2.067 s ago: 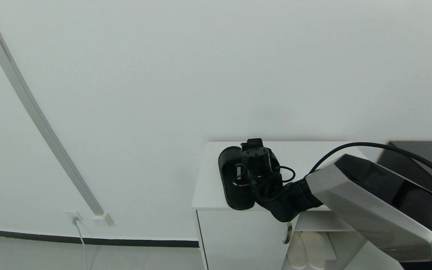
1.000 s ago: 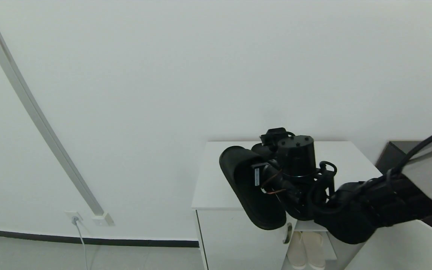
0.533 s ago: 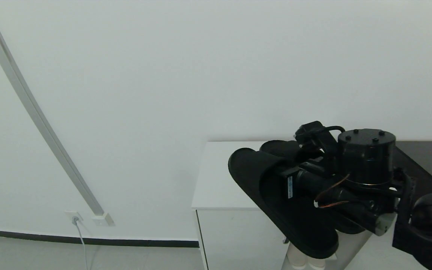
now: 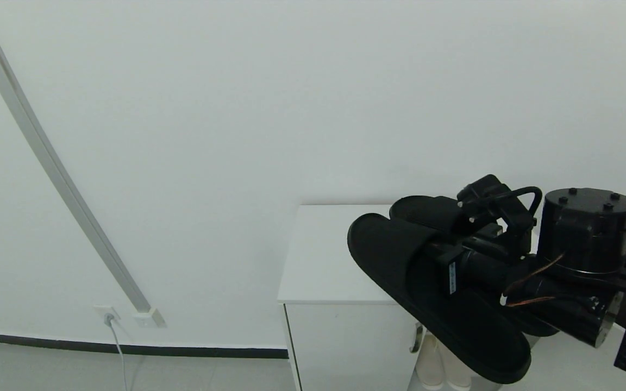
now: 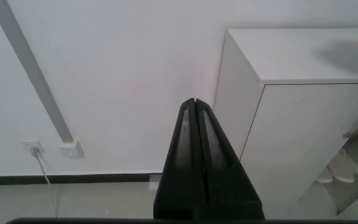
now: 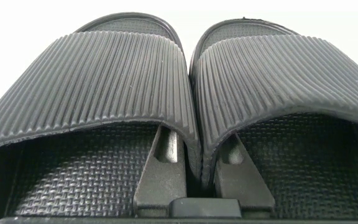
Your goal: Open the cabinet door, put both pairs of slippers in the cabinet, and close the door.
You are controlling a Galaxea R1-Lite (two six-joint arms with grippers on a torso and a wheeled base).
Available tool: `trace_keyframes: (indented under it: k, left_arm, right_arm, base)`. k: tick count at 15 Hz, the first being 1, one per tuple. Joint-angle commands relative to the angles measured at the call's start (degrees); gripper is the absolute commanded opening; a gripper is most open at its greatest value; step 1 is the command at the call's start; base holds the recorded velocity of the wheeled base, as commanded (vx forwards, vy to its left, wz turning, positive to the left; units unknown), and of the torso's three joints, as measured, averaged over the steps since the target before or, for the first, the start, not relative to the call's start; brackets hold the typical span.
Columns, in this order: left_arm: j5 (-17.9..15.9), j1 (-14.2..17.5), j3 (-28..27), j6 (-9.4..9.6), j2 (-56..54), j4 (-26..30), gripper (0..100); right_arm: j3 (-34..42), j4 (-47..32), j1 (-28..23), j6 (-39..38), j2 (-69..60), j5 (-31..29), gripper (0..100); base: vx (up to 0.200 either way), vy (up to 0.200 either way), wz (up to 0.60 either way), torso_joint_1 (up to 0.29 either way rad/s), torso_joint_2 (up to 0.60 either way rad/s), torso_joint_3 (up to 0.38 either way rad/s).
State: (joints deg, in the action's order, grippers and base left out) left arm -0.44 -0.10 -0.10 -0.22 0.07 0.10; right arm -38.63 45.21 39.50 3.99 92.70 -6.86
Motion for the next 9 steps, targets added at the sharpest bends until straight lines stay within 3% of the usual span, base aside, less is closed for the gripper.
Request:
trace_keyframes:
  k: [1,3,4,5,9]
  left_arm:
    - [0.0,0.0,0.0,-0.04,0.0,0.0,0]
    - [0.0,0.0,0.1,0.04,0.0,0.0,0]
    - [0.0,0.0,0.0,0.04,0.0,0.0,0]
    - [0.0,0.0,0.0,0.04,0.0,0.0,0]
    - [-0.1,0.0,0.0,-0.04,0.0,0.0,0]
  right_arm:
    - [0.3,0.0,0.8,-0.1,0.4,0.3,0]
    - [1.5,0.3,0.8,-0.2,1.1,3.4,0]
    - [1.6,0.4,-0.8,0.0,2.5,9.8,0]
    - [1.5,1.2,-1.8,0.2,3.5,12.5,0]
    - [1.5,10.8,-2.3,0.6,9.3,14.6,0]
  base:
    - [0.0,0.0,0.0,0.0,0.0,0.0]
    - [0.0,0.0,0.0,0.0,0.0,0.0]
    - [-0.2,0.0,0.0,0.002,0.0,0.007]
    - [-0.2,0.0,0.0,0.002,0.0,-0.002]
    - [-0.2,0.0,0.0,0.01,0.0,0.004]
